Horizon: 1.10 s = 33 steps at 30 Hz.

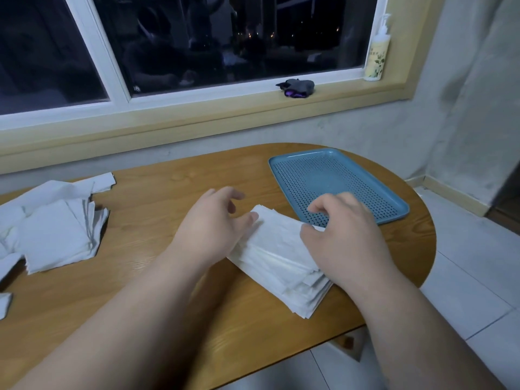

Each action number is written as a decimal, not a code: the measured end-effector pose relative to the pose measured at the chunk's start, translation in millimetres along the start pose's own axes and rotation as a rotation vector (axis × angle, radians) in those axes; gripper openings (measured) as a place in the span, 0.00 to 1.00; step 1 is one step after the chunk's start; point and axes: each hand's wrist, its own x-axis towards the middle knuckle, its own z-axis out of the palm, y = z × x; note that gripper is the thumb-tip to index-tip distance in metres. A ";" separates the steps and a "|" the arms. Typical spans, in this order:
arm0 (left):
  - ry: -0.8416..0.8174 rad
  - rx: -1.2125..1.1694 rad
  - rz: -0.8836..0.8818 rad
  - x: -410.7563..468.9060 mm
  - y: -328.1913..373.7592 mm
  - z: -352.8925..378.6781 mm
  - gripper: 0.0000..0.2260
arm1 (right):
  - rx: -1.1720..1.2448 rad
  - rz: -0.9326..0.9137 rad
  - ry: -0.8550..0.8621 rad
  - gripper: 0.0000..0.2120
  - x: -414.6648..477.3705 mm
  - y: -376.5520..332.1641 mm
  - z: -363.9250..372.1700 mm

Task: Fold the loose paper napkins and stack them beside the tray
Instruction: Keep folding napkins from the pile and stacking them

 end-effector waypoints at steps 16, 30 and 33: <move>0.165 -0.046 -0.156 -110.7 -121.9 -83.6 0.06 | 0.088 -0.489 -0.161 0.10 -40.4 -128.1 70.2; 0.234 0.020 -0.313 -116.5 -209.3 -138.5 0.11 | 0.014 -0.546 -0.384 0.11 -38.0 -226.4 159.3; 0.271 0.066 -0.342 -115.7 -224.1 -151.0 0.12 | -0.012 -0.578 -0.390 0.11 -27.9 -263.4 179.6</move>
